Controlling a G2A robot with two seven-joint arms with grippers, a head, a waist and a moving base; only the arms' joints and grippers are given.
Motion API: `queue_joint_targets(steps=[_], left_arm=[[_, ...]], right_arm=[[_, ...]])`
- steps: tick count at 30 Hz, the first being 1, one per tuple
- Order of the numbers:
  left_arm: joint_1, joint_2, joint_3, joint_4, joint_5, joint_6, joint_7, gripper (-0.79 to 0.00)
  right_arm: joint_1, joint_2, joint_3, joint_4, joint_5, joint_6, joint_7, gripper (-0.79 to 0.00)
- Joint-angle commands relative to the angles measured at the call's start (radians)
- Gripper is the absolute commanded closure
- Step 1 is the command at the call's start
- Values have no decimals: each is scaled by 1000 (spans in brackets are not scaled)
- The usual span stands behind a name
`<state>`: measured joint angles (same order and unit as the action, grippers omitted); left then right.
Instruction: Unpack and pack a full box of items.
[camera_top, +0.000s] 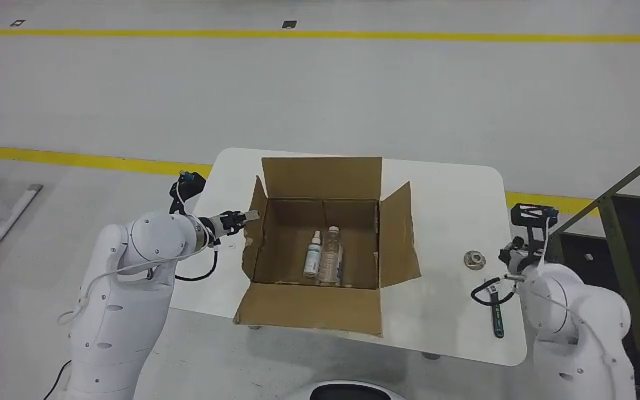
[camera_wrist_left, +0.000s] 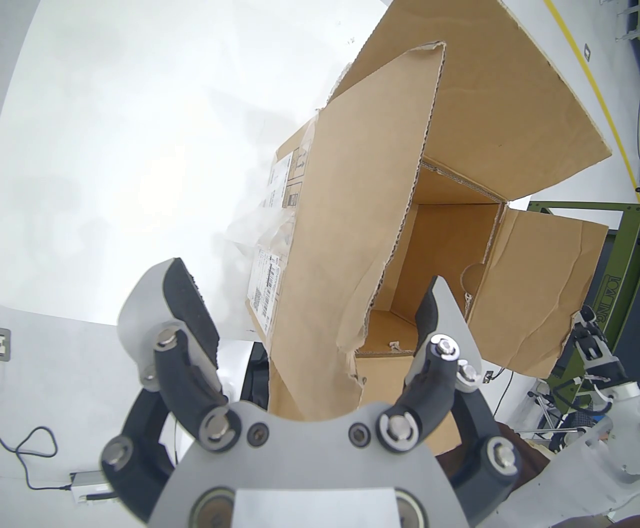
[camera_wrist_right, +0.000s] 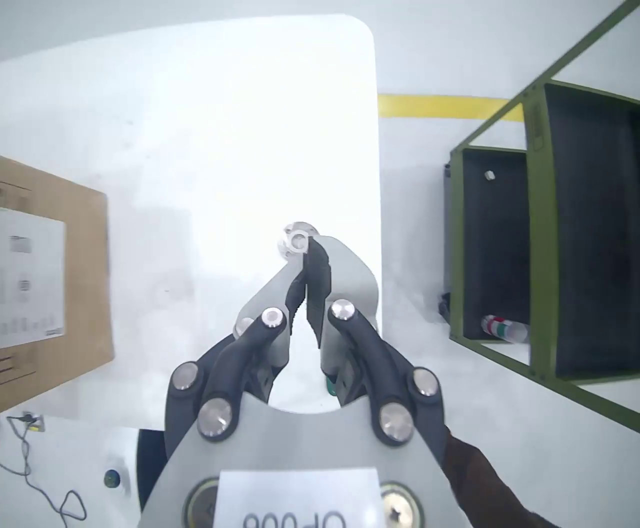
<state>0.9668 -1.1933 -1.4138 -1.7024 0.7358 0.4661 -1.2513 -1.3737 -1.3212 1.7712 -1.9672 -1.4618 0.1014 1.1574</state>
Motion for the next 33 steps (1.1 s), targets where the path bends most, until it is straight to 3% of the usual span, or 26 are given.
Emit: queue_joint_targets(steps=[1,14,16,22,26,33], left_arm=[[0,0,0,0,0,0,0,-785],[0,0,0,0,0,0,0,-785],[0,0,0,0,0,0,0,-785],[0,0,0,0,0,0,0,-785],[0,0,0,0,0,0,0,-785],[0,0,0,0,0,0,0,-785]], right_arm=[[12,0,-16,31,-13,11,8,0],[5,2,-35,55,-53,-12,-18,0],[6,6,-28,47,-58,-62,41,0],[79,28,24,50,-100,-242,378,0],[96,35,57,116,-20,-307,379,0],[116,48,67,228,63,-309,379,0]])
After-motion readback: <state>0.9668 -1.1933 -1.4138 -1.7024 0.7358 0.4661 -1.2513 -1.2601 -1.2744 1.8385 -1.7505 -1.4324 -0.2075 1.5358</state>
